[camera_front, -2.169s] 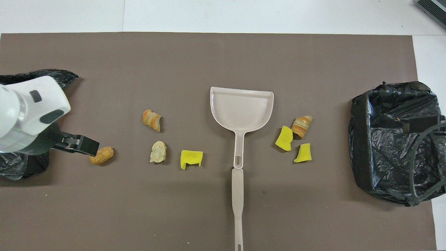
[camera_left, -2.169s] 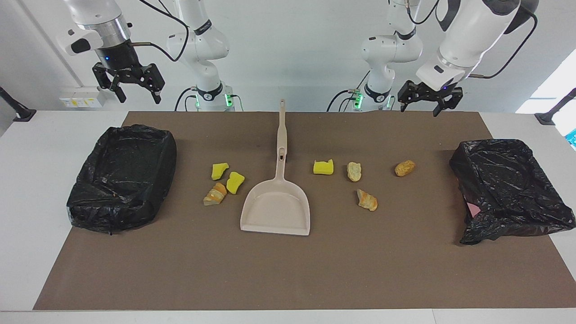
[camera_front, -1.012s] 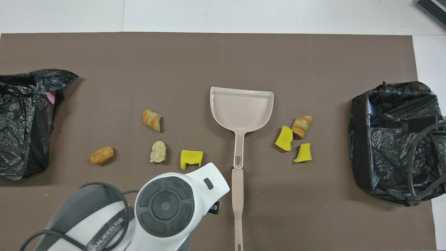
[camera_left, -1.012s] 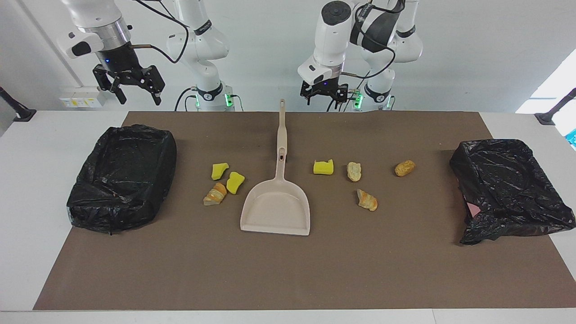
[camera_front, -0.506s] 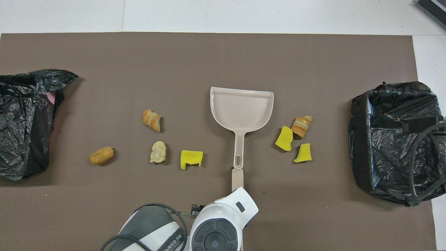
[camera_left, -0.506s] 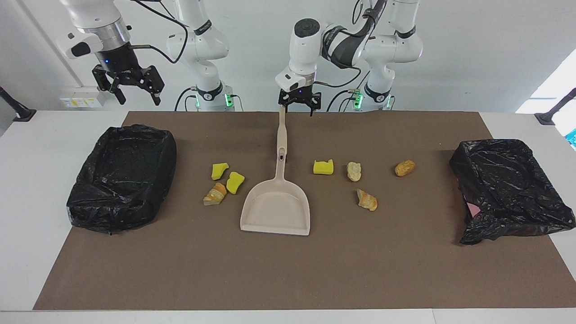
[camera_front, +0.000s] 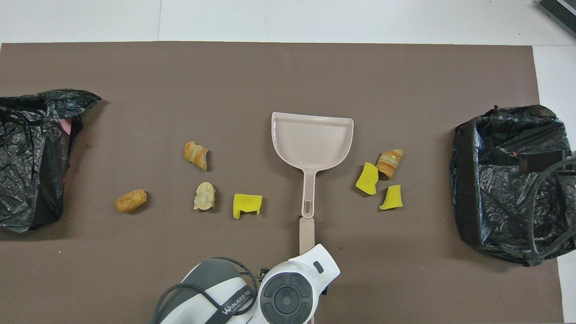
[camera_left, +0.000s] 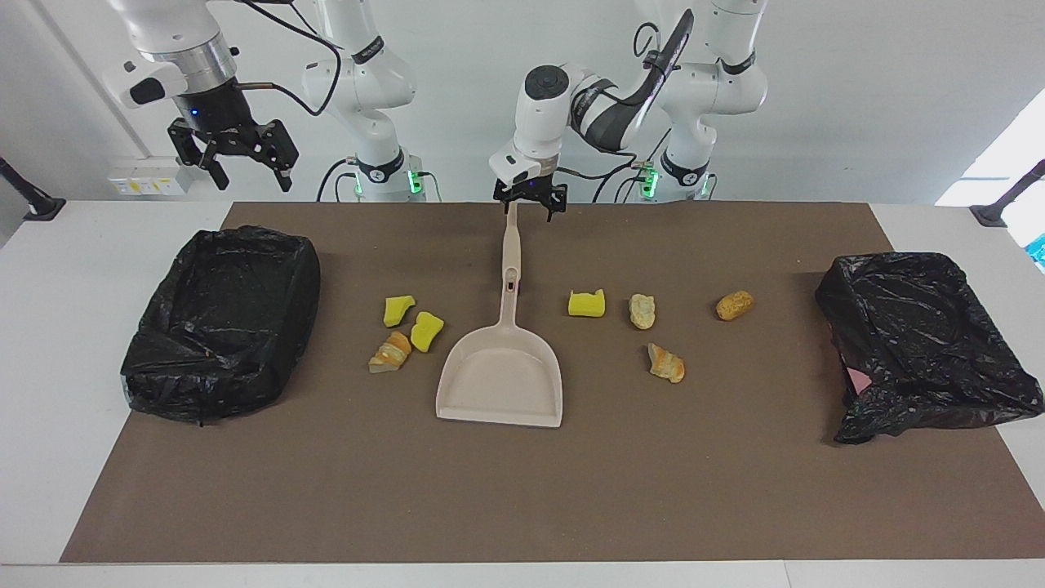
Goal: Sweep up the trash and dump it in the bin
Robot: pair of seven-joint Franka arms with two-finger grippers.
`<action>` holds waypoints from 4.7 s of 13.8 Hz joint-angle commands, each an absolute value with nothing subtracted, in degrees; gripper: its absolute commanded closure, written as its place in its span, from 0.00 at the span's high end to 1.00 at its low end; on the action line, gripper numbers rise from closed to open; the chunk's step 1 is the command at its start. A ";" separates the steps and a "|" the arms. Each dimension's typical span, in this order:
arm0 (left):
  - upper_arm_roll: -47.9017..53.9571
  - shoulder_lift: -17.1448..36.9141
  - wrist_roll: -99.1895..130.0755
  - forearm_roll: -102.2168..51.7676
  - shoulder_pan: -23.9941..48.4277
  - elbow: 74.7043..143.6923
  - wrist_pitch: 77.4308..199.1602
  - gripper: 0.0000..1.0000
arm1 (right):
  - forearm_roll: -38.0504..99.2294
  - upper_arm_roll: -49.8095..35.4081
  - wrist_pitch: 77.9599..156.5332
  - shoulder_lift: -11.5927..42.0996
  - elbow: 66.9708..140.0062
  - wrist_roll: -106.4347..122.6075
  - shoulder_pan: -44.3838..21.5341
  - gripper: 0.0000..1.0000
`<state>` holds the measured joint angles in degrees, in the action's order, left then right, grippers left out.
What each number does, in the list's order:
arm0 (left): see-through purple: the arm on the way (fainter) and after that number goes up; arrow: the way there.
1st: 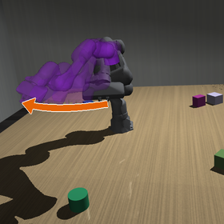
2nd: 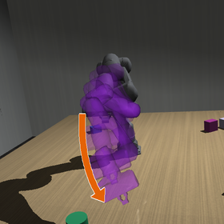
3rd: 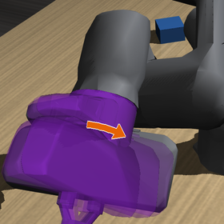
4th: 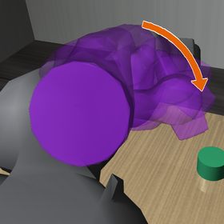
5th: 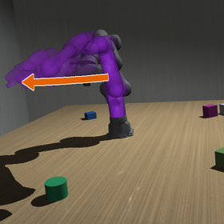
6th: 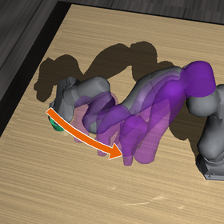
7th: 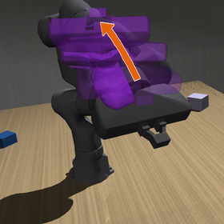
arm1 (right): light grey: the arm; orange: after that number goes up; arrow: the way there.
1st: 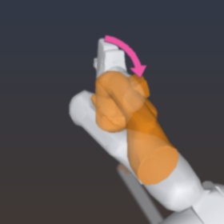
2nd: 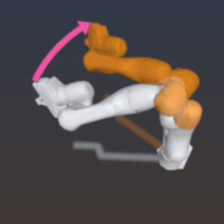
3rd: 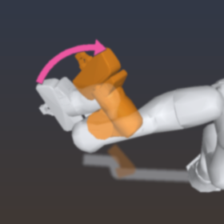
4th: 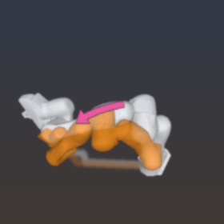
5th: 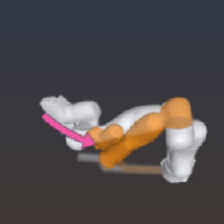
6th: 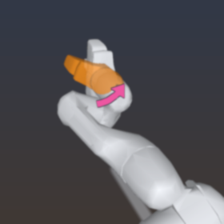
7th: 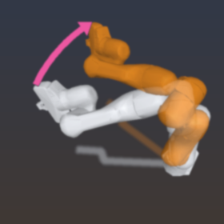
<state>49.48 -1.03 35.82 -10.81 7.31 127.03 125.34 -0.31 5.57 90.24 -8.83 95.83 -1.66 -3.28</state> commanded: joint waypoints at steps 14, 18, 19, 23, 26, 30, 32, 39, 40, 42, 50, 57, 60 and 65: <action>49.92 9.22 49.30 1.39 14.06 127.18 128.58 1.00 | 0.00 5.45 89.82 -9.23 96.33 2.11 -2.20 1.00; 50.01 9.84 49.22 3.16 14.24 125.60 128.32 1.00 | -0.09 5.54 89.74 -9.23 96.33 2.20 -2.20 1.00; 50.01 10.37 49.31 3.25 14.24 125.33 128.23 0.93 | 0.00 5.62 89.65 -9.32 96.33 2.20 -2.20 1.00; 50.01 10.37 49.48 3.16 14.24 125.07 127.53 0.33 | 0.00 5.71 89.65 -9.32 96.33 2.46 -2.20 1.00; 50.01 10.28 49.83 2.99 13.98 125.07 127.18 0.00 | -0.09 5.80 89.65 -9.32 96.33 2.46 -2.20 1.00; 49.49 7.66 49.75 2.64 13.10 121.83 117.45 0.00 | -0.09 5.80 89.65 -9.32 96.33 2.46 -2.20 1.00; 48.35 4.41 49.66 2.37 12.05 121.38 111.30 0.00 | -0.09 5.80 89.65 -9.32 96.33 2.37 -2.20 1.00; 38.61 -3.77 50.01 2.29 12.04 121.55 95.74 0.00 | 0.09 4.39 92.01 -5.30 96.33 -9.10 -11.92 1.00; 36.32 -5.17 49.75 2.29 12.04 121.99 94.23 0.00 | 0.78 4.31 94.02 -4.06 96.33 -14.53 -15.00 1.00; 31.75 -6.85 48.61 2.37 12.04 122.43 92.64 0.00 | 1.23 4.31 97.28 -0.46 96.24 -21.24 -19.58 1.00; 6.88 -10.19 17.09 2.37 11.69 126.64 95.52 0.00 | 6.24 4.04 118.38 8.34 110.03 -31.64 -31.10 1.00; -13.42 -13.43 -8.15 2.37 11.16 132.95 104.38 0.00 | 7.20 3.69 126.19 14.49 112.32 -35.15 -35.77 1.00; -16.61 -16.52 -10.72 2.46 11.07 141.30 113.09 0.00 | 7.56 3.78 126.39 14.68 112.59 -34.19 -35.86 1.00; -16.44 -15.74 -9.85 2.46 11.42 146.43 120.76 0.00 | 7.47 3.78 125.60 14.85 112.15 -34.01 -35.68 0.76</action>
